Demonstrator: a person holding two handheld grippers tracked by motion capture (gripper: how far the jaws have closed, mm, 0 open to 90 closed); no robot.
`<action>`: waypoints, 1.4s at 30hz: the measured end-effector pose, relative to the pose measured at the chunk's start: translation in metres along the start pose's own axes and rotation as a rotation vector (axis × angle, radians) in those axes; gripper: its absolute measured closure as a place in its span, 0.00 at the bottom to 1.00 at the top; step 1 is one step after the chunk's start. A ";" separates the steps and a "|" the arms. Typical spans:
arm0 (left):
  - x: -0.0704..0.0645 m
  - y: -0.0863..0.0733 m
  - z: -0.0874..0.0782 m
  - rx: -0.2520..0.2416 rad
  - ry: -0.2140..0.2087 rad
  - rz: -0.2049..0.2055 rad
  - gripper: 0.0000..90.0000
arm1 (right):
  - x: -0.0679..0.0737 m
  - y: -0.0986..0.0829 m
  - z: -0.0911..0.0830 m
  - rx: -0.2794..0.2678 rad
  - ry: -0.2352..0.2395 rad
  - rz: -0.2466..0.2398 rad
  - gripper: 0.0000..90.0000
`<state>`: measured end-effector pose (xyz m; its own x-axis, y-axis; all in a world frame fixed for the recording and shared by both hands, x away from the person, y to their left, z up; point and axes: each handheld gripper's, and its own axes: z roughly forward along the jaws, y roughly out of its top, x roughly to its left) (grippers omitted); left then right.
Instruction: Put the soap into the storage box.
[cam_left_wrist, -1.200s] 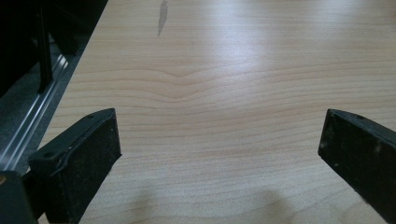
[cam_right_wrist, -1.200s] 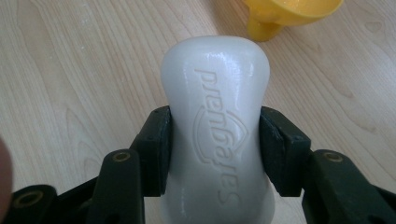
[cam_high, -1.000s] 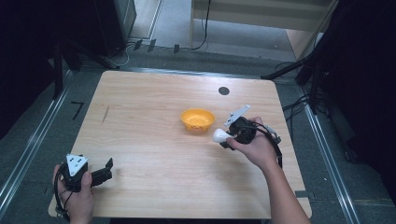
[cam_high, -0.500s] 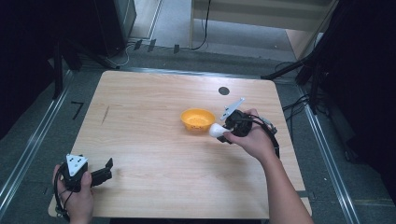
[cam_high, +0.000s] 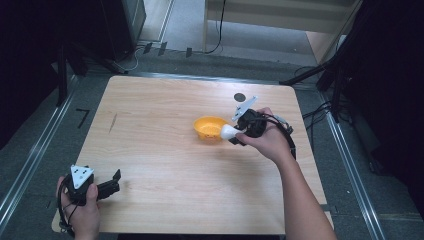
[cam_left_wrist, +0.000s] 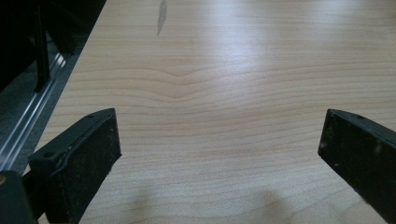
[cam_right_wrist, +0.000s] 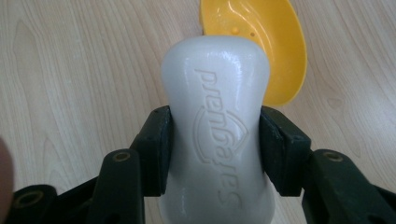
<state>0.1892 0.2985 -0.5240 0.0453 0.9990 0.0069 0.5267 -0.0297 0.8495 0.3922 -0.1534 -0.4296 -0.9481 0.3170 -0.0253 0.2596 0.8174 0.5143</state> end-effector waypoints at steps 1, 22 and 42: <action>0.000 0.000 0.000 0.000 0.000 0.000 0.00 | -0.002 0.001 0.001 0.000 -0.003 -0.007 0.56; 0.000 0.000 0.000 -0.003 -0.003 -0.005 0.00 | -0.014 0.031 0.010 0.030 0.028 -0.065 0.56; 0.002 0.000 0.000 -0.007 -0.013 -0.018 0.00 | -0.026 0.055 0.031 0.057 0.041 -0.122 0.56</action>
<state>0.1895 0.3006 -0.5240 0.0467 0.9988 -0.0150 0.5216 -0.0116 0.8531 0.4370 -0.1016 -0.4275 -0.9798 0.1942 -0.0488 0.1505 0.8751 0.4599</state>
